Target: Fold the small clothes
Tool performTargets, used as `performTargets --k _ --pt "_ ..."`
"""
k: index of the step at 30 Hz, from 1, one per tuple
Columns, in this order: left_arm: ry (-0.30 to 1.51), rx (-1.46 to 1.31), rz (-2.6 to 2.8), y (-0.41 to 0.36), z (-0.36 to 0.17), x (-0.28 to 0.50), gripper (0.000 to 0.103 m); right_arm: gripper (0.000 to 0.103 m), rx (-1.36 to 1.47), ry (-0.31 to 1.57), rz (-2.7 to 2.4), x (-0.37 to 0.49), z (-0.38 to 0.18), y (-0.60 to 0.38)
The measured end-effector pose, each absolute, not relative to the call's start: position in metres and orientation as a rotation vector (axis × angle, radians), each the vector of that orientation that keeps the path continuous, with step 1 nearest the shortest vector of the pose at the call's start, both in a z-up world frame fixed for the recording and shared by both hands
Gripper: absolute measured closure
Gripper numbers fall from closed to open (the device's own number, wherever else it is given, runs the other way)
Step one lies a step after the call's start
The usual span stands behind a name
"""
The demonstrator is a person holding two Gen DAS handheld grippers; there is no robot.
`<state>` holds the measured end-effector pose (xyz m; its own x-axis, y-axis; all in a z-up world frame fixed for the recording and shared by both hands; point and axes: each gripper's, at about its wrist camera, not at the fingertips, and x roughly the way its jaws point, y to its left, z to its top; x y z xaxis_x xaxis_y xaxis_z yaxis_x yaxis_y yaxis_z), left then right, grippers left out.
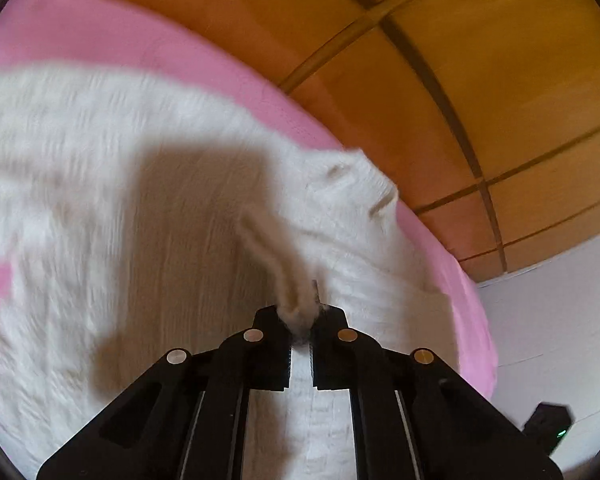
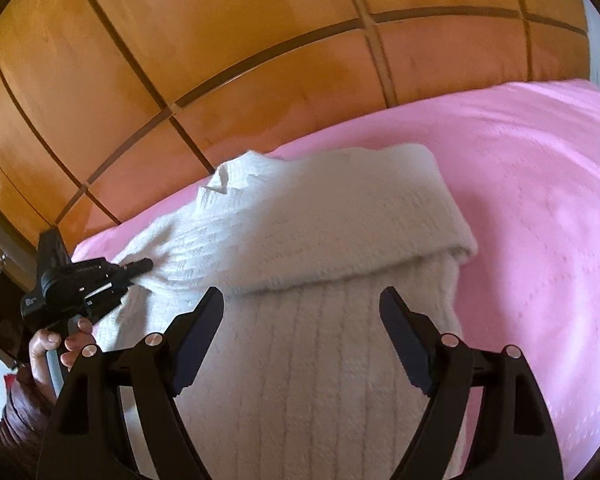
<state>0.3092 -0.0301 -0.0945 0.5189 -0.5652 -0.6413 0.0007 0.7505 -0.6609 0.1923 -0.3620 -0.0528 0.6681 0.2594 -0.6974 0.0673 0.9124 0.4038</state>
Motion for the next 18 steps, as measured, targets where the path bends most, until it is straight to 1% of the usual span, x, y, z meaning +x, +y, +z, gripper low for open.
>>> performTargets --k 4,8,9,10,11,12,14,18 --pt "0.865 -0.596 -0.383 -0.021 -0.065 0.312 0.098 0.023 0.375 0.811 0.118 0.207 -0.041 -0.357" --pt "0.885 -0.435 -0.277 -0.023 -0.075 0.325 0.098 0.023 0.332 0.871 0.105 0.24 -0.061 -0.346" --pt "0.901 -0.419 -0.269 -0.022 -0.08 0.328 0.093 0.023 0.332 0.911 0.094 0.25 -0.075 -0.342" --pt "0.938 -0.389 -0.237 -0.024 -0.089 0.332 0.08 0.023 0.322 0.929 0.078 0.255 -0.084 -0.338" --pt "0.964 -0.361 -0.186 -0.022 -0.097 0.33 0.074 0.022 0.305 0.94 0.059 0.259 -0.092 -0.334" --pt "0.973 -0.354 -0.155 -0.02 -0.104 0.331 0.074 0.021 0.28 0.935 0.037 0.261 -0.1 -0.329" --pt "0.962 -0.366 -0.129 -0.01 -0.112 0.32 0.074 0.016 0.228 0.918 0.011 0.262 -0.104 -0.32" --pt "0.92 -0.381 -0.093 0.004 -0.104 0.292 0.074 0.013 0.117 0.902 -0.038 0.259 -0.109 -0.304"
